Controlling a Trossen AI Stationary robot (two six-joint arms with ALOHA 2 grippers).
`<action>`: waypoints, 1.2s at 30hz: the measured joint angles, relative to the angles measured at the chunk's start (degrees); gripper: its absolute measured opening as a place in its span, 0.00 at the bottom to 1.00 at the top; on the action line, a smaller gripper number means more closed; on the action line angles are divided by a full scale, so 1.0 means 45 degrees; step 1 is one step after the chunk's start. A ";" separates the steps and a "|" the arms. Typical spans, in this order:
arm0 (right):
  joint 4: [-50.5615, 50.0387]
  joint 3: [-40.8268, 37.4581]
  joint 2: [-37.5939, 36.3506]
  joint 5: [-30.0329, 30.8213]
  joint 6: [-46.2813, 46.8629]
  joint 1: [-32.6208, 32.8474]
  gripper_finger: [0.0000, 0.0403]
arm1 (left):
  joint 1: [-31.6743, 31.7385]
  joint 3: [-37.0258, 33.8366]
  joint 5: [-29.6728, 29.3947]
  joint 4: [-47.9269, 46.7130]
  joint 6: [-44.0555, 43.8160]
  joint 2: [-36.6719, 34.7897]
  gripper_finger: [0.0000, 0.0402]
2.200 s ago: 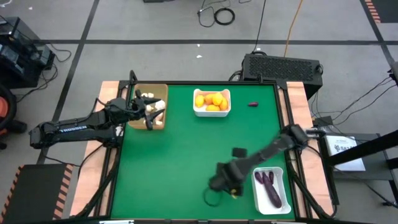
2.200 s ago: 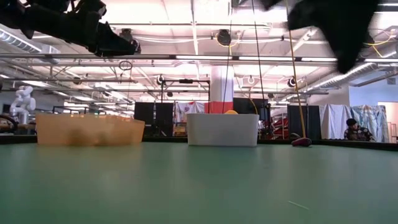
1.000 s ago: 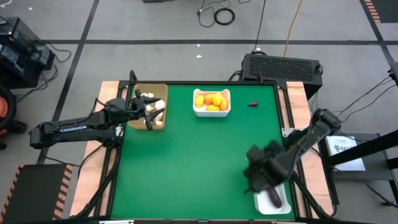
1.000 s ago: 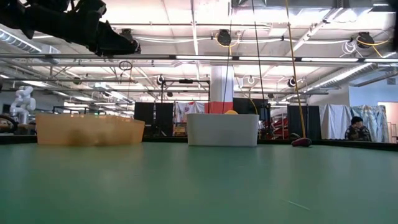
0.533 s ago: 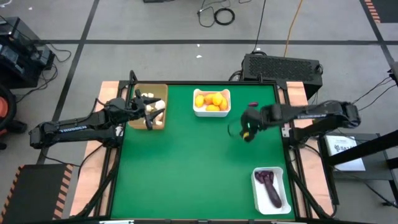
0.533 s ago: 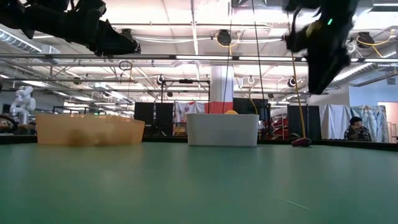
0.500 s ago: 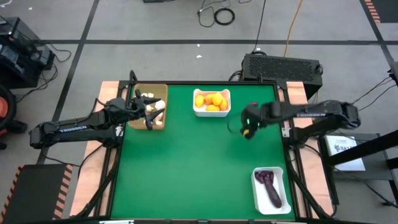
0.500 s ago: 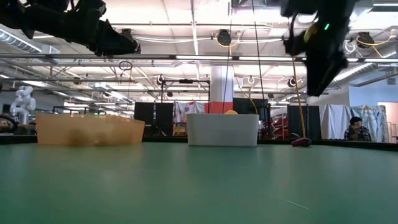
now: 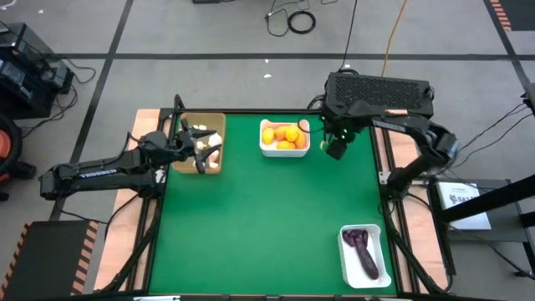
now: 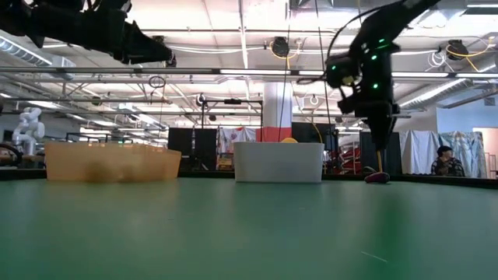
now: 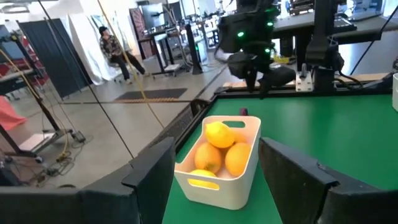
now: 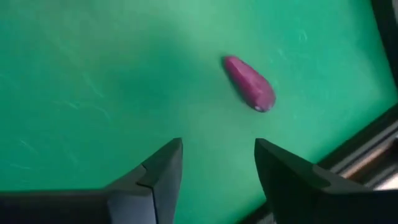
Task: Sort produce into baskets
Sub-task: Put the eggplant into the bottom white bin
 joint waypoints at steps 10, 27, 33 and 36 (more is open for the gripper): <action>-0.1309 0.2733 0.3612 -0.0035 -0.2404 -0.0791 0.57 | 0.0000 0.0000 0.0014 -0.0151 0.0023 0.0000 0.60; -0.0827 0.2650 0.5561 0.1135 -0.4583 -0.1576 0.58 | 0.0000 0.0000 0.0046 -0.0722 -0.0017 0.0649 0.60; -0.0733 0.2639 0.5618 0.1587 -0.4665 -0.1639 0.52 | -0.0002 0.0000 -0.0022 -0.0721 -0.0022 0.0665 0.60; -0.0808 0.2639 0.5618 0.1593 -0.4674 -0.1644 0.46 | 0.0000 0.0000 -0.0027 -0.0724 -0.0022 0.0665 0.60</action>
